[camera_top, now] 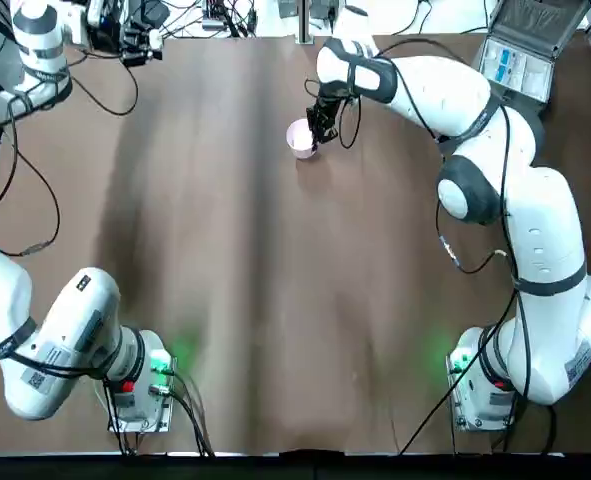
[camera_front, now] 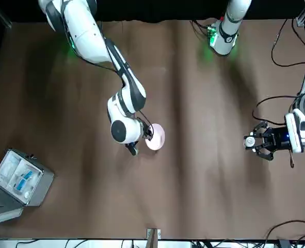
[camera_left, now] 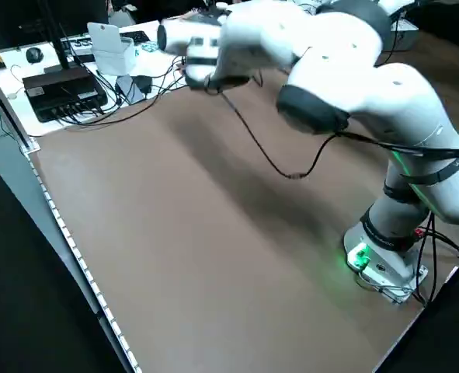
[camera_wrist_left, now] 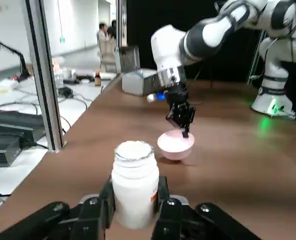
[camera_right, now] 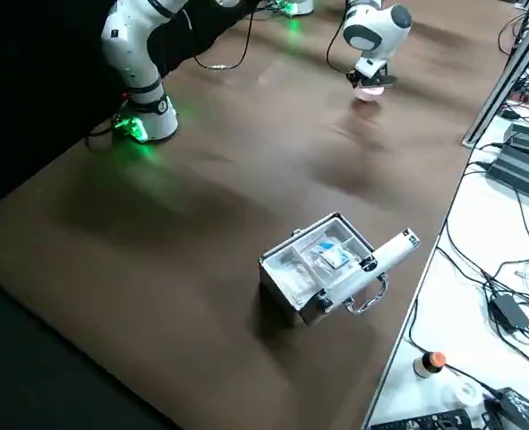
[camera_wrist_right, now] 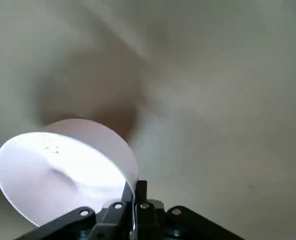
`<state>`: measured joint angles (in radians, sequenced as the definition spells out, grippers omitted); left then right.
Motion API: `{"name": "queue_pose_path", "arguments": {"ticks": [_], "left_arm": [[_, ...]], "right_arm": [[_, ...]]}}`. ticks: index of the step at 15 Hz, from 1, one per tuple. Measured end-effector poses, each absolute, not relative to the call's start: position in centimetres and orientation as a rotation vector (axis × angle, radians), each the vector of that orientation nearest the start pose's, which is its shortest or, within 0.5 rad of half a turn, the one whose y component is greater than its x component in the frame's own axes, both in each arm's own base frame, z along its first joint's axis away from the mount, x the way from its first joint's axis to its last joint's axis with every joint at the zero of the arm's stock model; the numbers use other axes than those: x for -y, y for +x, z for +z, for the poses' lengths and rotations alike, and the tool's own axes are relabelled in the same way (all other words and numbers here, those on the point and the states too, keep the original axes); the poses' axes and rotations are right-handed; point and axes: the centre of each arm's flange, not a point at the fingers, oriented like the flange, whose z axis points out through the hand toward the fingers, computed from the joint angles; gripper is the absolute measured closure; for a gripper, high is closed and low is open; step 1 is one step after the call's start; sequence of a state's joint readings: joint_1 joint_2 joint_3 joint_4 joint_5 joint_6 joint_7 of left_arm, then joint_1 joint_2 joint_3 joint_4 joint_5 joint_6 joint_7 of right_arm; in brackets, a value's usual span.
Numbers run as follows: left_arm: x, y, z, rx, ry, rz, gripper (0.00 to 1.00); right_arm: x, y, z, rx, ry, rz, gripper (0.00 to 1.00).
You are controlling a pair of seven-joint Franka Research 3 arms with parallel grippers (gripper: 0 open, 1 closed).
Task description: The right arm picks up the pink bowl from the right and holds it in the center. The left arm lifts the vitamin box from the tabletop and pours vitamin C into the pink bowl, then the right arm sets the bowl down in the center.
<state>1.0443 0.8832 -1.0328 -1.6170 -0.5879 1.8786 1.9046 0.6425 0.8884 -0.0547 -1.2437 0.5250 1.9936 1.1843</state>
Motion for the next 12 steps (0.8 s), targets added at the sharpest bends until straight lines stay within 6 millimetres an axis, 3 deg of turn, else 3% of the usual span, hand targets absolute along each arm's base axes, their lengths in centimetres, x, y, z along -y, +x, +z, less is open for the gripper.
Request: {"name": "queue_pose_path", "arguments": {"ticks": [3, 7, 10, 12], "left_arm": [[-11.7, 65.1, 27.6, 1.307, 1.398, 1.102, 0.64], [-14.5, 63.8, 21.6, 1.347, 1.396, 1.141, 0.64], [-15.1, 62.8, 17.6, 1.323, 1.399, 1.133, 0.64], [-14.9, 62.4, 15.4, 1.302, 1.4, 1.119, 0.64]], "right_arm": [[-44.6, 59.3, 20.5, -1.187, -2.678, 0.608, 0.97], [-44.8, 59.3, 20.4, -1.185, -2.679, 0.607, 0.96], [-44.7, 59.3, 20.2, -1.187, -2.679, 0.605, 0.71], [-44.5, 59.6, 20.2, -1.193, -2.671, 0.59, 0.69]]}}
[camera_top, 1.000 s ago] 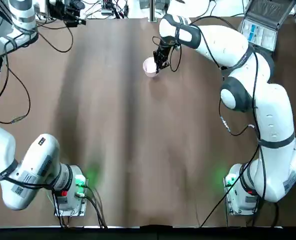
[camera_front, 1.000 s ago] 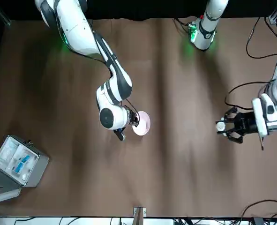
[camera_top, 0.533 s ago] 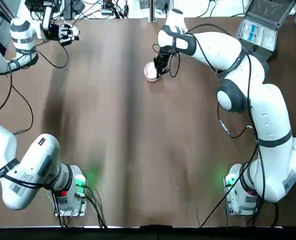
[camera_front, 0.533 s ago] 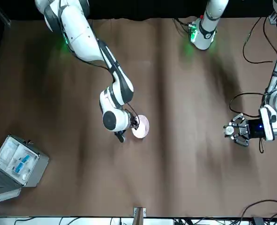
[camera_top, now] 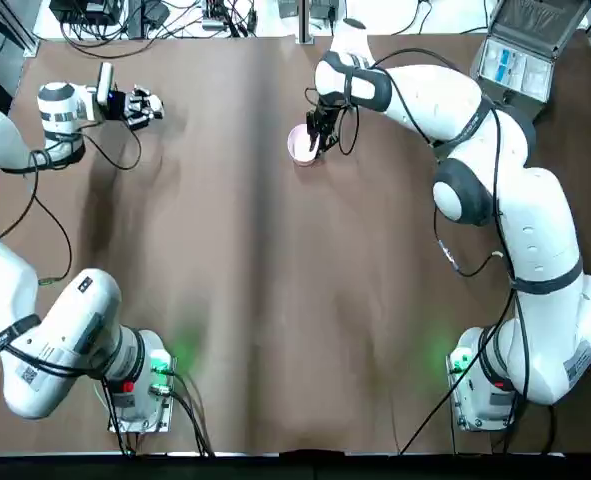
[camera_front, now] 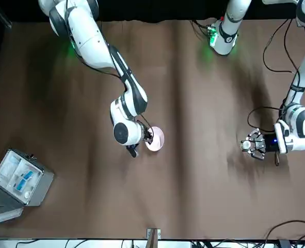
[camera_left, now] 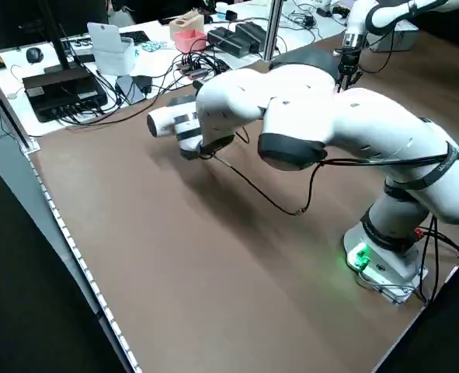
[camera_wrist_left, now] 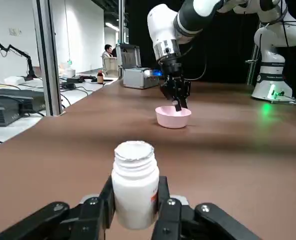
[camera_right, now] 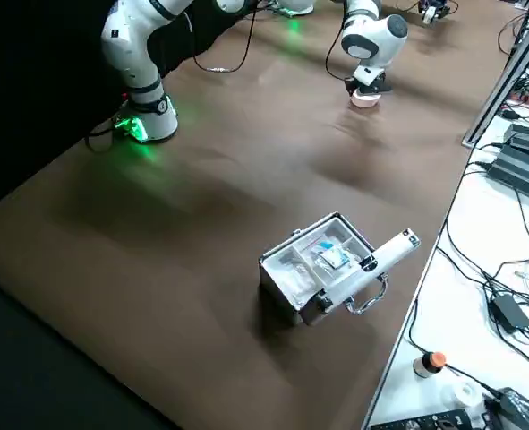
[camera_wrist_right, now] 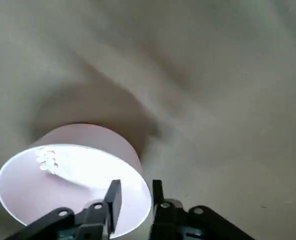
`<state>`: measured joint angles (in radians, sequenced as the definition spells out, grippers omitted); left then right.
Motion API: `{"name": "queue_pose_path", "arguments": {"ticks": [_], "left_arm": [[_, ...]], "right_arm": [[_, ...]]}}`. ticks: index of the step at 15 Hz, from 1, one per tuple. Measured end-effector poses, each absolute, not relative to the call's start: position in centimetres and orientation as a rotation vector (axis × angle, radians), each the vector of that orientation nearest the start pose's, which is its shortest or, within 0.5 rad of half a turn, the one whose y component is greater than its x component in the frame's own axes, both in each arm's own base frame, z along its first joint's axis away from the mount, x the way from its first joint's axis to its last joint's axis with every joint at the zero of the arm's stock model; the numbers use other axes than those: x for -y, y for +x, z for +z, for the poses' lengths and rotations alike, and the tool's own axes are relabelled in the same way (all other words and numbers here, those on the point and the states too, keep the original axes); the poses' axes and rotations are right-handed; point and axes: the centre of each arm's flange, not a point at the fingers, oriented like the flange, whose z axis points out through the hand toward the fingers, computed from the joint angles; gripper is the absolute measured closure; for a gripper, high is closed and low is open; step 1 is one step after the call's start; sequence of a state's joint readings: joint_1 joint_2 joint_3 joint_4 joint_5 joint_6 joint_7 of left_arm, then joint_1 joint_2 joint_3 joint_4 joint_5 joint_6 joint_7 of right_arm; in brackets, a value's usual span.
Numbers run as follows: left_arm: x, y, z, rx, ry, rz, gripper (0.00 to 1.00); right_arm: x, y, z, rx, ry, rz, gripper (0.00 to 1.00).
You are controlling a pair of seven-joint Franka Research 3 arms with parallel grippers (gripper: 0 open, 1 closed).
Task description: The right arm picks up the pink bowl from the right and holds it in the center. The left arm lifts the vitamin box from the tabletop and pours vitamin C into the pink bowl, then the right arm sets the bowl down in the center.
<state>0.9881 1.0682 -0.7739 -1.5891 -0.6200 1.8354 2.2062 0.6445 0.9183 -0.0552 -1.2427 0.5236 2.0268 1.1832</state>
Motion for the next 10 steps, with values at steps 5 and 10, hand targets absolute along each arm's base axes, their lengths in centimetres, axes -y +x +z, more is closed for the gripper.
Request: {"name": "queue_pose_path", "arguments": {"ticks": [5, 10], "left_arm": [[-13.7, 62.3, 11.3, 1.327, 1.373, 1.115, 0.64], [-13.3, 61.9, 8.3, 1.315, 1.362, 1.117, 0.64]], "right_arm": [[-44.4, 60.3, 21.1, -1.192, -2.655, 0.565, 0.63], [-42.1, 62.9, 25.5, -1.177, -2.643, 0.461, 0.51]]}}
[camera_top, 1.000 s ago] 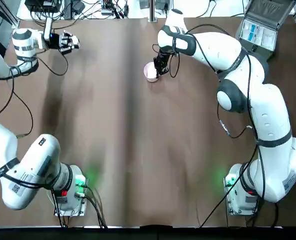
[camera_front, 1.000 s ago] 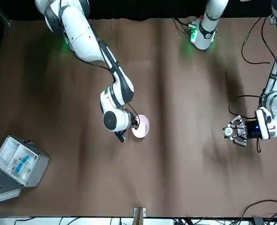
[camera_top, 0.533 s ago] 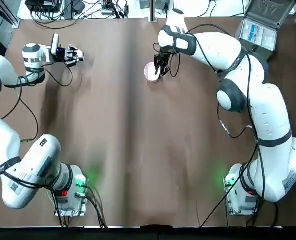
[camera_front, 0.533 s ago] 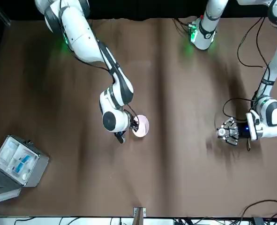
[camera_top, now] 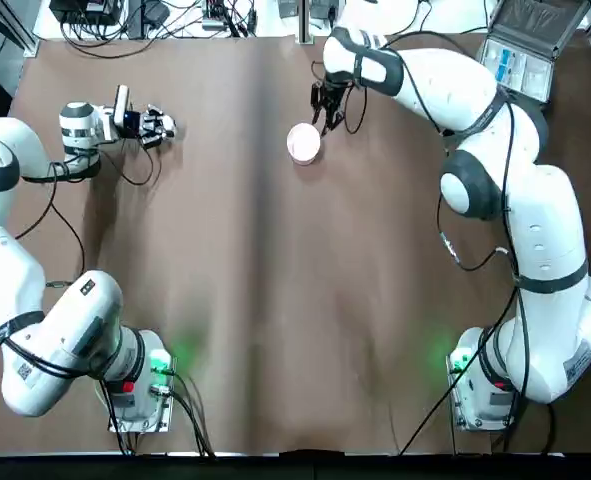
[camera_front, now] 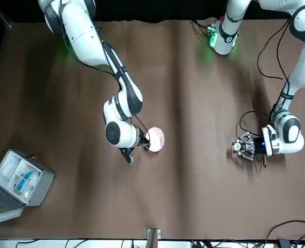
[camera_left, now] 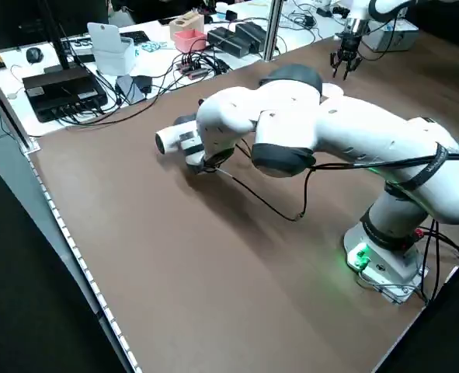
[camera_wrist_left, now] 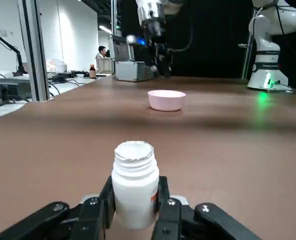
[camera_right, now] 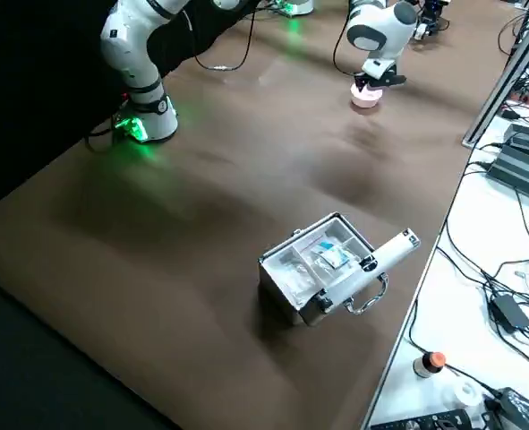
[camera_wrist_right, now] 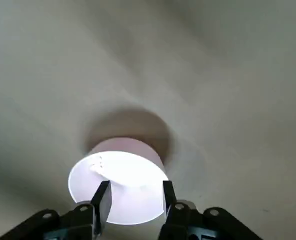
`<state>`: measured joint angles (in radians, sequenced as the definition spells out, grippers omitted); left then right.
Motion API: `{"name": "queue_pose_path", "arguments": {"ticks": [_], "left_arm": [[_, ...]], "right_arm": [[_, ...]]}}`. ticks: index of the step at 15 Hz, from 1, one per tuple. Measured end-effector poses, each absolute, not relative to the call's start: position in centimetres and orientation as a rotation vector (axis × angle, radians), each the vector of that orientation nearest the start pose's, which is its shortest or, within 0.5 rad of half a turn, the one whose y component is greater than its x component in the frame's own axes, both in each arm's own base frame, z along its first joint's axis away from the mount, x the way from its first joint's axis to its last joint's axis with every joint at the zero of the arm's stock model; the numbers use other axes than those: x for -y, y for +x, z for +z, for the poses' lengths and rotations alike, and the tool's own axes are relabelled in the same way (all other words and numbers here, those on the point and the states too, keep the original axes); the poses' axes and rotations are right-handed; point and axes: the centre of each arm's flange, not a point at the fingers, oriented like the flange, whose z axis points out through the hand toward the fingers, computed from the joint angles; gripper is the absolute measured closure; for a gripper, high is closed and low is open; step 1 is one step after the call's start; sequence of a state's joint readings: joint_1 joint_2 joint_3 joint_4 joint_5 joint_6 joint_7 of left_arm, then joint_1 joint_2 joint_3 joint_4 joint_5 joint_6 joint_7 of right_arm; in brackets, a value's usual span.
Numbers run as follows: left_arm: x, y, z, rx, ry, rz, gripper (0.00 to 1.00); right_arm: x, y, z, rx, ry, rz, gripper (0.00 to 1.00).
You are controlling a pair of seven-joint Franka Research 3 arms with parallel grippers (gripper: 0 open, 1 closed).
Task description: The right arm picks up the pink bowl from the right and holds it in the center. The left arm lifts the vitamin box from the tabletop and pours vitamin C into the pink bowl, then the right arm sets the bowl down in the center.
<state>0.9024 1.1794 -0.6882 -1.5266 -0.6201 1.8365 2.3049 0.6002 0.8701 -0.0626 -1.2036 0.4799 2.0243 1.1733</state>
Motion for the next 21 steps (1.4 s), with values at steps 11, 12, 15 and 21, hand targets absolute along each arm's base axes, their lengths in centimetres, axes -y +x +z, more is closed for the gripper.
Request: {"name": "queue_pose_path", "arguments": {"ticks": [11, 12, 15, 21], "left_arm": [[-13.4, 61.7, 6.1, 1.33, 1.376, 1.103, 0.64], [-13.4, 61.8, 6.0, 1.332, 1.378, 1.099, 0.64], [-13.0, 62.0, 5.7, 1.343, 1.385, 1.087, 0.64], [-12.4, 62.4, 5.5, 1.362, 1.388, 1.071, 0.63]], "right_arm": [[-30.1, 67.0, 38.6, -0.888, -2.871, 0.419, 0.32], [-28.3, 67.5, 40.7, -0.875, -2.872, 0.377, 0.31], [-21.8, 67.6, 45.0, -0.834, -2.902, 0.415, 0.31], [-10.3, 68.2, 48.6, -0.655, -3.035, 0.359, 0.29]]}}
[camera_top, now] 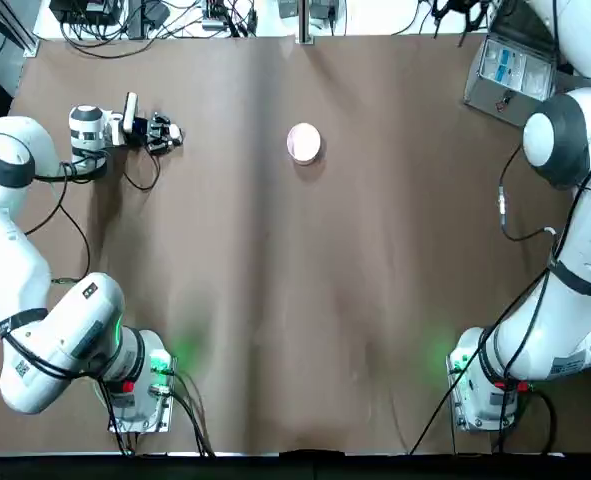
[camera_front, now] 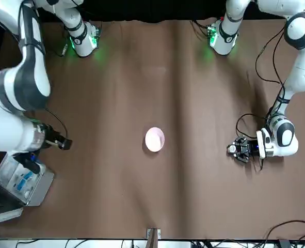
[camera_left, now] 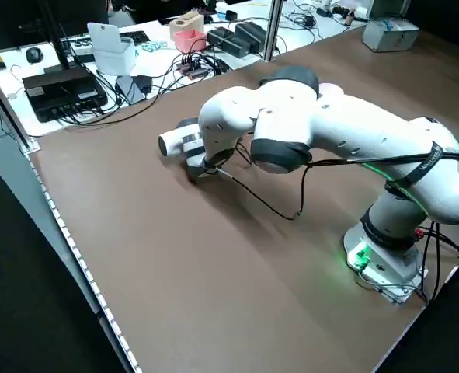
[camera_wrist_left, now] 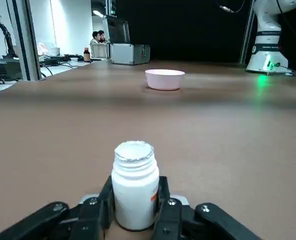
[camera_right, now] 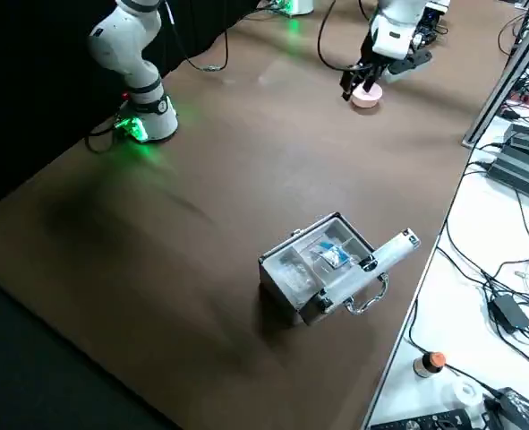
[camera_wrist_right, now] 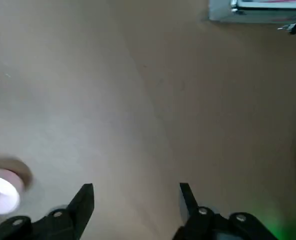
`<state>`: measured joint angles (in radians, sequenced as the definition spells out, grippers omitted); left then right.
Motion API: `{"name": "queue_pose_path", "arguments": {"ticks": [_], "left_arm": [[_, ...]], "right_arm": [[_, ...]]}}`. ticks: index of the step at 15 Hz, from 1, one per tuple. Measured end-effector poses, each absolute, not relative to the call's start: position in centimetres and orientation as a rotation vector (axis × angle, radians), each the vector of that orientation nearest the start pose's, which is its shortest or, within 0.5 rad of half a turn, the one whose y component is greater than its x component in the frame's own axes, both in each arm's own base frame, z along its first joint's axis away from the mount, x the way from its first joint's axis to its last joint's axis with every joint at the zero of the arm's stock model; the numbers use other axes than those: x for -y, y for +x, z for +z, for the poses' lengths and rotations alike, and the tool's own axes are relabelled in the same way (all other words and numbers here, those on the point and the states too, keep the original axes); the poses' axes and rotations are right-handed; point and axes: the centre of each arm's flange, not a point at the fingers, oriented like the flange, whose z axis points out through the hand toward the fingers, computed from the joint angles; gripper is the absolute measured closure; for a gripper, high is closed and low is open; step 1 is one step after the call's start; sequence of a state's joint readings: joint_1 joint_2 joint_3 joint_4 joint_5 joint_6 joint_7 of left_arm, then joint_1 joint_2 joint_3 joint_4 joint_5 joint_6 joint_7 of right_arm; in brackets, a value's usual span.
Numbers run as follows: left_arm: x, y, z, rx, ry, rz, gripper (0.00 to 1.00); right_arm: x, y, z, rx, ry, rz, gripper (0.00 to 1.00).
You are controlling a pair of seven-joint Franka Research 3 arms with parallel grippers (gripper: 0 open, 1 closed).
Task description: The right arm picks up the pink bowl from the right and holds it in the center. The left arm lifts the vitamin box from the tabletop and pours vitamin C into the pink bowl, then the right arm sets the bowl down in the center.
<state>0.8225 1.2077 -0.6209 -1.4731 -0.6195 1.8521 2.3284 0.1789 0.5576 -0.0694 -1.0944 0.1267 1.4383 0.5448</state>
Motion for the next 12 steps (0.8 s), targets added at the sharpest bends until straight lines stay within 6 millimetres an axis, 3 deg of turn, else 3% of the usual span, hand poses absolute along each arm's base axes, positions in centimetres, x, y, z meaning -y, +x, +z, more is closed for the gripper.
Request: {"name": "queue_pose_path", "arguments": {"ticks": [2, 4, 5, 7, 12], "left_arm": [[-12.6, 62.5, 5.6, 1.378, 1.391, 1.066, 0.56], [-12.7, 62.6, 5.7, 1.383, 1.392, 1.066, 0.37], [-12.8, 62.9, 6.0, 1.39, 1.393, 1.071, 0.18], [-12.9, 63.5, 6.8, 1.406, 1.393, 1.081, 0.01], [-13.2, 66.0, 13.2, 1.518, 1.388, 1.114, 0.0]], "right_arm": [[-8.7, 67.3, 49.8, -0.58, -3.074, 0.408, 0.23], [-6.8, 66.9, 51.0, -0.552, -3.078, 0.407, 0.08], [-4.8, 66.6, 52.0, -0.531, -3.076, 0.402, 0.01], [-3.1, 66.5, 52.6, -0.532, -3.069, 0.391, 0.01], [-1.6, 66.3, 53.7, -0.343, -3.09, 0.36, 0.01]]}}
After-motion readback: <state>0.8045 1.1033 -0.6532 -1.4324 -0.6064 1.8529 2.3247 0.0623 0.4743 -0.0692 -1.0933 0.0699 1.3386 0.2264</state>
